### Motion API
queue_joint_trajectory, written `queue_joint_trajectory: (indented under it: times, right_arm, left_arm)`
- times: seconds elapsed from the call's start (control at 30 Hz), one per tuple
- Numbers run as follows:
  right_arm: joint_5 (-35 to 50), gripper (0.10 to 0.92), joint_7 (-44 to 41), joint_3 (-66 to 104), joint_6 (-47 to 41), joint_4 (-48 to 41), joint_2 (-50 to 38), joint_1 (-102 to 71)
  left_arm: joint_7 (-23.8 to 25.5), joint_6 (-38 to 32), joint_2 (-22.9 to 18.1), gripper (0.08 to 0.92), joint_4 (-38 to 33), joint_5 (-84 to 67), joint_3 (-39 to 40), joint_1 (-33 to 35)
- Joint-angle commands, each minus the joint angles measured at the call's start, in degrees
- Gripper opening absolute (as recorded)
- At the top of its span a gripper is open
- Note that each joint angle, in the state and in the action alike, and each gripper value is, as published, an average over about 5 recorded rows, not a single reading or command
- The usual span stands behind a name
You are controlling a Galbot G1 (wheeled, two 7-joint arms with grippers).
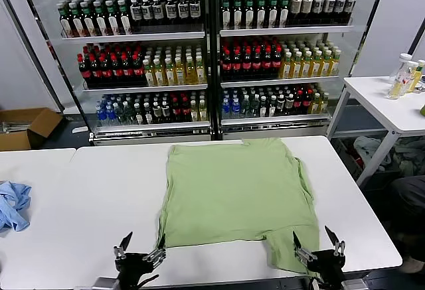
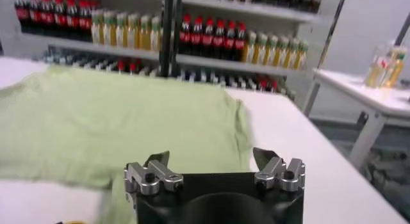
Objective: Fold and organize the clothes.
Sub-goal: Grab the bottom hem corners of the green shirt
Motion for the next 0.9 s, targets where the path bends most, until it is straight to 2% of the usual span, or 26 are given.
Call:
queue_joint_trajectory:
  times: [0.03, 0.3, 0.47, 0.6, 0.9]
  right_arm:
    - [-0.49, 0.823, -0.04, -1.51, -1.67, -2.65, 0.11, -1.51]
    - [0.46, 0.823, -0.07, -4.60, -2.33, -4.77, 1.20, 0.85]
    - [5.09, 0.822, 1.29, -5.31, -2.75, -5.49, 1.62, 1.63]
    - [8.27, 0.767, 1.86, -5.24, -3.13, -5.58, 1.69, 1.22]
    - [10.26, 0.524, 1.32, -4.94, -3.23, -4.36, 1.96, 0.41]
  left_arm:
    - [-0.62, 4.78, 0.33, 0.823, 6.86, -3.24, 3.66, -5.64]
    - [-1.17, 4.78, 0.37, 0.823, 8.98, -6.35, 2.81, -7.15]
    - [-1.40, 4.78, 0.59, 0.810, 9.45, -9.61, 2.20, -7.27]
    - [-1.25, 4.77, 0.58, 0.723, 9.06, -11.44, 2.20, -7.13]
    - [-0.70, 4.78, 1.02, 0.480, 8.71, -15.41, 2.00, -7.15]
